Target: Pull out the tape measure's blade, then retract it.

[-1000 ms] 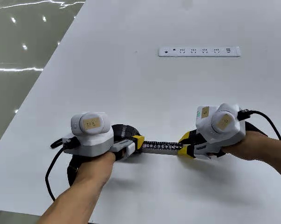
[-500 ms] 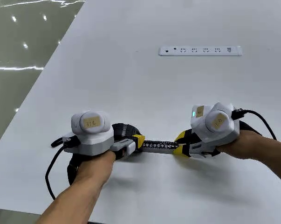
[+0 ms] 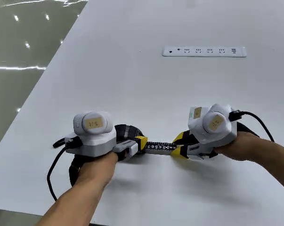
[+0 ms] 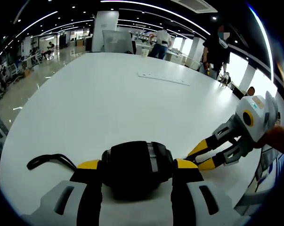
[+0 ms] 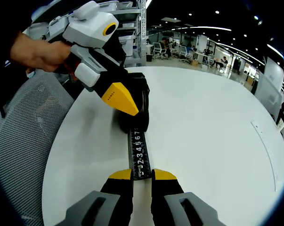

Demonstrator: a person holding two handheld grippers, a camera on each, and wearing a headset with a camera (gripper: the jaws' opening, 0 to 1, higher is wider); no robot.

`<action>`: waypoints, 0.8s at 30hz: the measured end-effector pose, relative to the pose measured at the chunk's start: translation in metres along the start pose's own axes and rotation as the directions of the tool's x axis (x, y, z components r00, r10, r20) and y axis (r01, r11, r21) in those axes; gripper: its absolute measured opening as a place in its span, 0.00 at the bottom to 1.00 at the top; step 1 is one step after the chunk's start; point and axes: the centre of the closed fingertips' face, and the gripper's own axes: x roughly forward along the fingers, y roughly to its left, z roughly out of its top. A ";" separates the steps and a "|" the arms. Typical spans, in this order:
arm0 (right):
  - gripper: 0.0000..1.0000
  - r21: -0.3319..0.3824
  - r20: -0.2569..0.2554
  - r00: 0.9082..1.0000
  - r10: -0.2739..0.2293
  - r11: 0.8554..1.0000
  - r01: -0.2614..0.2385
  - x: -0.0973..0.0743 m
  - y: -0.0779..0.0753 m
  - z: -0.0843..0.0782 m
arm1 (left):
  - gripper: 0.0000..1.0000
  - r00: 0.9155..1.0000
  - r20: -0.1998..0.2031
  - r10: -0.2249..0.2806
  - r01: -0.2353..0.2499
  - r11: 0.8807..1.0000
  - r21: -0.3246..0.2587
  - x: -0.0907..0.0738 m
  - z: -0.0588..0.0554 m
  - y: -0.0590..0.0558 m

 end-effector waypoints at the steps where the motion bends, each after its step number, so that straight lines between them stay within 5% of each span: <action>1: 0.10 0.001 0.001 1.000 0.001 1.000 -0.001 0.001 0.000 0.001 | 0.54 1.000 0.000 0.000 0.000 1.000 0.001 0.000 0.000 0.000; 24: 0.10 -0.013 0.010 1.000 0.005 1.000 -0.005 0.010 0.001 0.011 | 0.54 1.000 -0.002 0.000 0.000 1.000 -0.001 0.000 0.000 0.000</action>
